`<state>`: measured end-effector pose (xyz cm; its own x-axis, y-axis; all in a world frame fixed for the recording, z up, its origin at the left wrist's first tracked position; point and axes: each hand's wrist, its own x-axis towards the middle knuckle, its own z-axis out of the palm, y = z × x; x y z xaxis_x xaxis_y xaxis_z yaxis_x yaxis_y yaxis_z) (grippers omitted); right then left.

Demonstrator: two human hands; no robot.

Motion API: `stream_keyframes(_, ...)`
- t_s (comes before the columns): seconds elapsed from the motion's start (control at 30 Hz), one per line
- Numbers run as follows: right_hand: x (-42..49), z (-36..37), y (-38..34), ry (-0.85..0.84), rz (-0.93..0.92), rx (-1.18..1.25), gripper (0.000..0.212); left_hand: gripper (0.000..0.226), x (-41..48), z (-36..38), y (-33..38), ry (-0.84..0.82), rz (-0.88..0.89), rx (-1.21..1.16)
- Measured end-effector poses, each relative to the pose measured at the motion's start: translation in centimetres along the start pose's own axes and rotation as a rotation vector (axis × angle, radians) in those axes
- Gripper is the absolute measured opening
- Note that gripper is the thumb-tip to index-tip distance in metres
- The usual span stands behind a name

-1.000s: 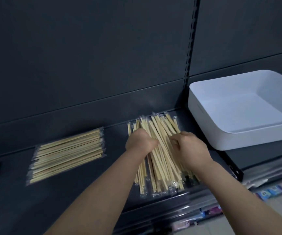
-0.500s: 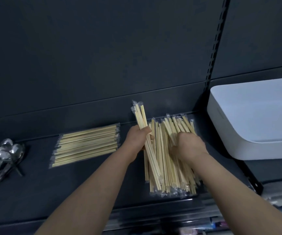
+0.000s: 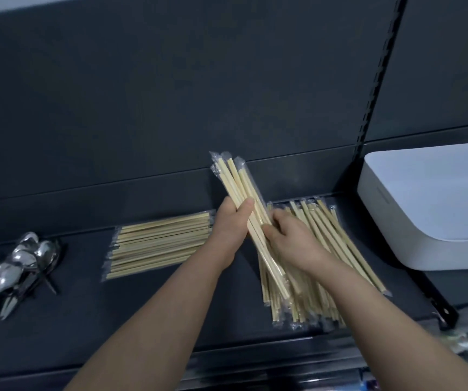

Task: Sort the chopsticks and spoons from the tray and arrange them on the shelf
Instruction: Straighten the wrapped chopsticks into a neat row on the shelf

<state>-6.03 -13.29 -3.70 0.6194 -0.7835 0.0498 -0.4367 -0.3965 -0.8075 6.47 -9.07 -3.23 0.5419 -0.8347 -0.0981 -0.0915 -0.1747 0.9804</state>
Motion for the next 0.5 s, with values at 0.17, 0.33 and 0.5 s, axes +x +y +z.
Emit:
stream_keyframes(0.17, -0.4, 4.1, -3.1, -0.165, -0.010, 0.029, 0.039, 0.016, -1.1, -4.0, 0.7, 0.084, 0.161, 0.015)
stream_keyframes(0.33, 0.0, 7.6, -5.6, -0.110, -0.063, -0.007, 0.038, 0.020, -2.6, -8.1, 1.2, -0.017, 0.249, -0.022)
stream_keyframes(0.5, 0.1, 10.9, -7.3, -0.123, -0.159, 0.100, 0.049, 0.011, -3.8, -11.4, 2.0, -0.066, 0.375, -0.038)
